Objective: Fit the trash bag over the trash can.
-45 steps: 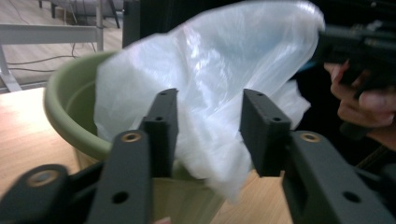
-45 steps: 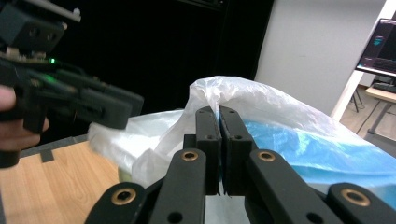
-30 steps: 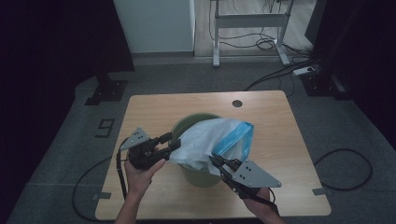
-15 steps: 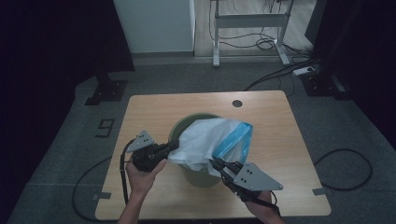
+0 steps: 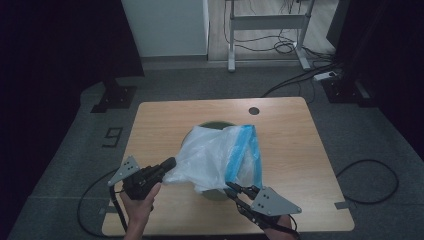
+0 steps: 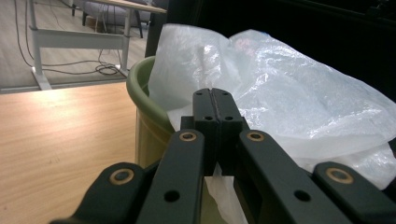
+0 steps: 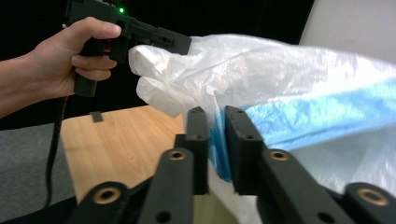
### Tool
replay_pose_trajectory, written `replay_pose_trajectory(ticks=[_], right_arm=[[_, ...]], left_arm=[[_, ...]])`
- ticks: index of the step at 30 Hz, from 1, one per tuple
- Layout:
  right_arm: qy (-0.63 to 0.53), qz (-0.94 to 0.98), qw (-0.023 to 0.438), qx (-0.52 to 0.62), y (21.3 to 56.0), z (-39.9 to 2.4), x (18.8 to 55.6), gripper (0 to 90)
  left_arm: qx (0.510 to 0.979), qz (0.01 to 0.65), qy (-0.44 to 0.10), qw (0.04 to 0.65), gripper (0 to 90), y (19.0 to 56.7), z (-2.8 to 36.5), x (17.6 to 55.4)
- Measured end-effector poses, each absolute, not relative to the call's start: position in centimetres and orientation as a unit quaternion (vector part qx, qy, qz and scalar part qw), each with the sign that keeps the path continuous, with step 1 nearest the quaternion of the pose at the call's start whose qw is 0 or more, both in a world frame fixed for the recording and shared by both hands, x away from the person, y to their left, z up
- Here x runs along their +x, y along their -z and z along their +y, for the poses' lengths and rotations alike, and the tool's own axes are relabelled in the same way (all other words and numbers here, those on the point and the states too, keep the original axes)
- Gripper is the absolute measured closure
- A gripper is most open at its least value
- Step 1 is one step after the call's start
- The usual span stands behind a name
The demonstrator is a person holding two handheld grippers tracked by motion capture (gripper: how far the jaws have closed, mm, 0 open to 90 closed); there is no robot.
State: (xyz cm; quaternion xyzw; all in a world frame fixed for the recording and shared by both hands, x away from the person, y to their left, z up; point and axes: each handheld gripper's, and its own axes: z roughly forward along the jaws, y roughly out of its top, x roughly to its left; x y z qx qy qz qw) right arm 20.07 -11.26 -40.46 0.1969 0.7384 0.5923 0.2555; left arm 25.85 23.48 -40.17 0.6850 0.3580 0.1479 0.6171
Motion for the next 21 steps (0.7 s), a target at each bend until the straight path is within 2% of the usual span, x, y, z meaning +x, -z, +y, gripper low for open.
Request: replay_pose_trajectory(ticks=[3, 6, 14, 21], right_arm=[[-0.606, 0.727, 0.244, 0.211, 40.4, -12.0, 19.9, 61.8], [-0.622, 0.710, 0.240, 0.228, 39.9, -13.2, 19.9, 57.5], [-0.624, 0.688, 0.249, 0.273, 38.3, -15.5, 22.2, 55.2], [-0.599, 0.698, 0.253, 0.300, 37.7, -15.2, 25.1, 53.6]], left_arm=[[0.683, 0.362, -0.145, 0.618, 89.6, 40.7, 23.9, 25.8], [0.683, 0.365, -0.143, 0.616, 89.6, 41.1, 24.0, 25.8], [0.683, 0.371, -0.142, 0.613, 89.5, 41.9, 24.0, 26.0], [0.684, 0.372, -0.138, 0.612, 89.5, 42.2, 23.9, 26.2]])
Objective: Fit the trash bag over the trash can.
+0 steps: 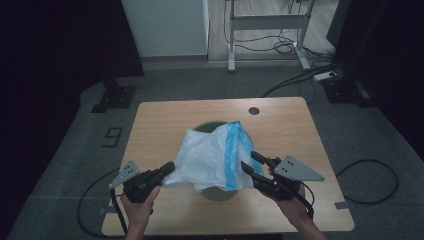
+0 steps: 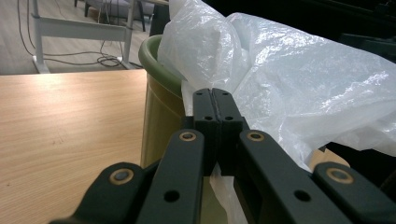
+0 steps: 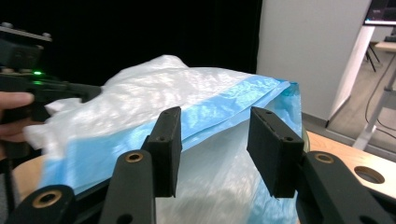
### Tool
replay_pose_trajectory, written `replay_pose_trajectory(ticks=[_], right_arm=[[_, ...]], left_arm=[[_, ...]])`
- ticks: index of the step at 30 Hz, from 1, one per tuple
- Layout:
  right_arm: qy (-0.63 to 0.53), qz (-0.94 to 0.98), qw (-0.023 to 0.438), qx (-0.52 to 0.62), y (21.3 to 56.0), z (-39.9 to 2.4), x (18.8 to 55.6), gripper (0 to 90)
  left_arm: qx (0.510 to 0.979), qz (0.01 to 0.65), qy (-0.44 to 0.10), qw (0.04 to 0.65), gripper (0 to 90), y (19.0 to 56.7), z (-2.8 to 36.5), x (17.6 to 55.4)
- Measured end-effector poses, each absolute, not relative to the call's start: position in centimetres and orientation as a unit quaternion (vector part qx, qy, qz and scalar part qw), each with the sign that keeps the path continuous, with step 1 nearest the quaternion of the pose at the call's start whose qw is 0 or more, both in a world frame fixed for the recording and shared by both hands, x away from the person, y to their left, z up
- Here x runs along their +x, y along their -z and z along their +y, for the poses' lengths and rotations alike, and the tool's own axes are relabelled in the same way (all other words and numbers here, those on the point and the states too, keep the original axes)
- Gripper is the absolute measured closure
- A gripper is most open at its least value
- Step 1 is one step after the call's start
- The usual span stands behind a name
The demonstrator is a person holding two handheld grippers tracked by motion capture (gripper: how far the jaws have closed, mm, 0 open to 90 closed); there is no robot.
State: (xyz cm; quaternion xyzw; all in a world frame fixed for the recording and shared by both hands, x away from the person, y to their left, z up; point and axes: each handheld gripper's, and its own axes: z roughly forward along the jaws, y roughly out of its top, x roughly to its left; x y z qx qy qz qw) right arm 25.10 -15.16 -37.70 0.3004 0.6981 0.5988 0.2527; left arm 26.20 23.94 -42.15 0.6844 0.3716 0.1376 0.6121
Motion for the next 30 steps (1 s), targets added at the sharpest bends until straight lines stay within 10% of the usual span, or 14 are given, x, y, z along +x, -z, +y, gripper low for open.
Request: replay_pose_trajectory(ticks=[9, 18, 30], right_arm=[[-0.579, 0.724, 0.228, 0.298, 38.2, -13.2, 26.8, 49.9], [-0.566, 0.742, 0.222, 0.282, 38.5, -11.8, 26.4, 49.6], [-0.566, 0.745, 0.224, 0.273, 38.5, -11.4, 25.9, 50.9]], left_arm=[[0.686, 0.371, -0.129, 0.612, 87.4, 42.1, 24.0, 26.3], [0.703, 0.349, -0.148, 0.602, 55.9, 37.8, 23.3, 25.4], [0.749, 0.313, -0.126, 0.571, 46.1, 35.7, 19.8, 26.1]])
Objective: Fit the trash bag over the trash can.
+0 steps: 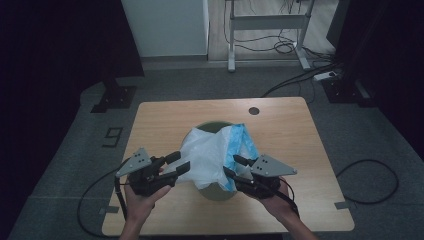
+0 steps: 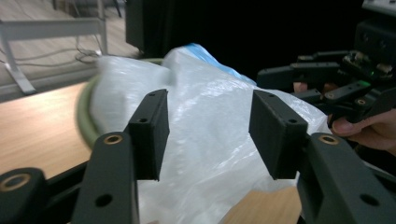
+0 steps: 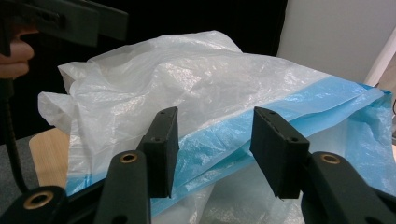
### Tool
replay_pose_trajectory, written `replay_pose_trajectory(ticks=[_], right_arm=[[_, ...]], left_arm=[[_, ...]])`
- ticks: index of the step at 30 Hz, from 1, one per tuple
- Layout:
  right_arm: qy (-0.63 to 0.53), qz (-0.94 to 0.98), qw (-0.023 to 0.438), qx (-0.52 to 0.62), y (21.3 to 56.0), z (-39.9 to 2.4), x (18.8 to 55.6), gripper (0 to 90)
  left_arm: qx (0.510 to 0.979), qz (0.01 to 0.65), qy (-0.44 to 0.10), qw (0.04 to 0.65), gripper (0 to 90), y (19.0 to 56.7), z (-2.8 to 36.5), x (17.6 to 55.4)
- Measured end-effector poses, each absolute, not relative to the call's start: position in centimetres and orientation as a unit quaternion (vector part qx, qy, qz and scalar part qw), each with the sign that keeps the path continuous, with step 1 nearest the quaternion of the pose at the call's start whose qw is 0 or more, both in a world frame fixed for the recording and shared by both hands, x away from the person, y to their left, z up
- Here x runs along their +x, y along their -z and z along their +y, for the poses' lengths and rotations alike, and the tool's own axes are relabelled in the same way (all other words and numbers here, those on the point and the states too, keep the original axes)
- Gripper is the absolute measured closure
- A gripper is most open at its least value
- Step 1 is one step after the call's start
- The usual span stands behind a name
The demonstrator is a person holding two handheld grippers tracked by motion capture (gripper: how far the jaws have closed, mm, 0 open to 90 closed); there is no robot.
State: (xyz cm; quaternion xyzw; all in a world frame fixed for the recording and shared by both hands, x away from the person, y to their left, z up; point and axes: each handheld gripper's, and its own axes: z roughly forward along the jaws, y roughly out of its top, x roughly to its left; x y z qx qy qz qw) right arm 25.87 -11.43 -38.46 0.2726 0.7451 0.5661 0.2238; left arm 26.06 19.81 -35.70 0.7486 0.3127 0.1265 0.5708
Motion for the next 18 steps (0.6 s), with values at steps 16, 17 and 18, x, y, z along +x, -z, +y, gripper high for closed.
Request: replay_pose_trajectory(ticks=[16, 17, 18], right_arm=[[-0.570, 0.750, 0.221, 0.253, 38.6, -10.9, 24.7, 51.5], [-0.570, 0.751, 0.221, 0.251, 38.6, -10.8, 24.6, 51.5], [-0.570, 0.751, 0.221, 0.249, 38.6, -10.7, 24.5, 51.5]], left_arm=[[0.756, 0.355, -0.120, 0.536, 33.9, 38.5, 18.9, 26.8], [0.755, 0.356, -0.122, 0.537, 35.2, 38.5, 19.0, 26.7], [0.754, 0.357, -0.125, 0.537, 37.1, 38.6, 19.0, 26.7]])
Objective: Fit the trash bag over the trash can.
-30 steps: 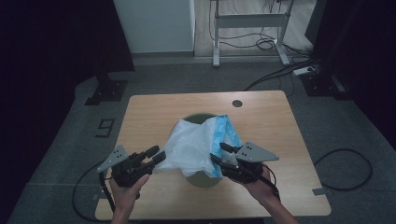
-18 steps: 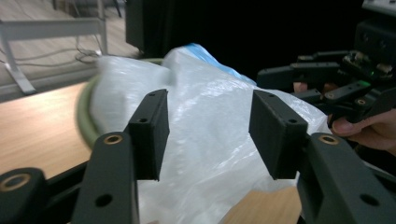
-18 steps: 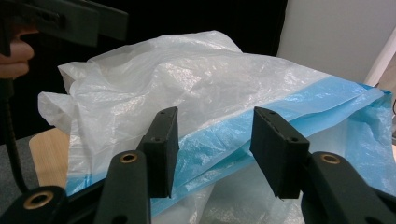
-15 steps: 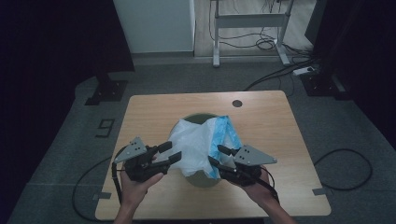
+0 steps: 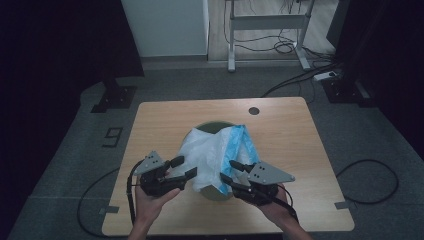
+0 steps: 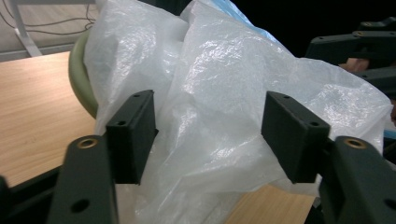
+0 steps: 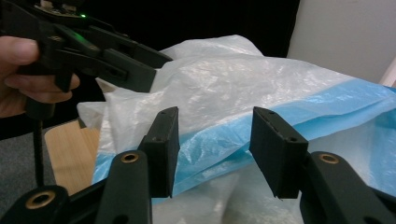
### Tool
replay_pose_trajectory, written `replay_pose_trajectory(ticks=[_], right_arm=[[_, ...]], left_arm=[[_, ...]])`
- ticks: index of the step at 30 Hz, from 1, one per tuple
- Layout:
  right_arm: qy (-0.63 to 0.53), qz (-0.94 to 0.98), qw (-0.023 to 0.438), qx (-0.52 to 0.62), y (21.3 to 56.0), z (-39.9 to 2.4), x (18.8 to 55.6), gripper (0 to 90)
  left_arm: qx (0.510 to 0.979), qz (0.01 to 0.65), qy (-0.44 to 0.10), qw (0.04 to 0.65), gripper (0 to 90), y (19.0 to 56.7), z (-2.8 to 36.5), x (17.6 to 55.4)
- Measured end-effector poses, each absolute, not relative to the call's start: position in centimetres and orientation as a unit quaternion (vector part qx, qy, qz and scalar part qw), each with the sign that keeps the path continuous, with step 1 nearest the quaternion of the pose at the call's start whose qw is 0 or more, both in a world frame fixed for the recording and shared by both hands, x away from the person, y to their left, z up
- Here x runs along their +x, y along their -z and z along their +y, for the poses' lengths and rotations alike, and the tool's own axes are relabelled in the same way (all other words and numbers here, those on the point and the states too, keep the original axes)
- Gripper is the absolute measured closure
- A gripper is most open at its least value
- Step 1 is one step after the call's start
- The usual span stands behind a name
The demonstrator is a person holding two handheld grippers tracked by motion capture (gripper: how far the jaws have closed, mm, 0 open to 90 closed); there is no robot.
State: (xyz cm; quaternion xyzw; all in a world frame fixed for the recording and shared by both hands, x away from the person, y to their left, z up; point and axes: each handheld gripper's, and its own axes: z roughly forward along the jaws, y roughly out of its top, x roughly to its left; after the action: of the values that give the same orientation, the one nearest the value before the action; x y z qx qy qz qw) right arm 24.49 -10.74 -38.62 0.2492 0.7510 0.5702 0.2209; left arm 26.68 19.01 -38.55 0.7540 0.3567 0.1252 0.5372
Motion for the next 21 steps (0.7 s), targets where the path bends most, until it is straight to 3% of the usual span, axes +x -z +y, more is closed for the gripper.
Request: replay_pose_trajectory(ticks=[12, 21], right_arm=[[-0.571, 0.752, 0.223, 0.242, 38.6, -10.4, 24.0, 51.5], [-0.575, 0.743, 0.227, 0.256, 38.7, -11.4, 24.0, 50.7]], left_arm=[[0.750, 0.345, -0.176, 0.536, 79.1, 39.0, 19.3, 26.1], [0.694, 0.338, -0.147, 0.618, 88.7, 39.1, 21.3, 25.9]])
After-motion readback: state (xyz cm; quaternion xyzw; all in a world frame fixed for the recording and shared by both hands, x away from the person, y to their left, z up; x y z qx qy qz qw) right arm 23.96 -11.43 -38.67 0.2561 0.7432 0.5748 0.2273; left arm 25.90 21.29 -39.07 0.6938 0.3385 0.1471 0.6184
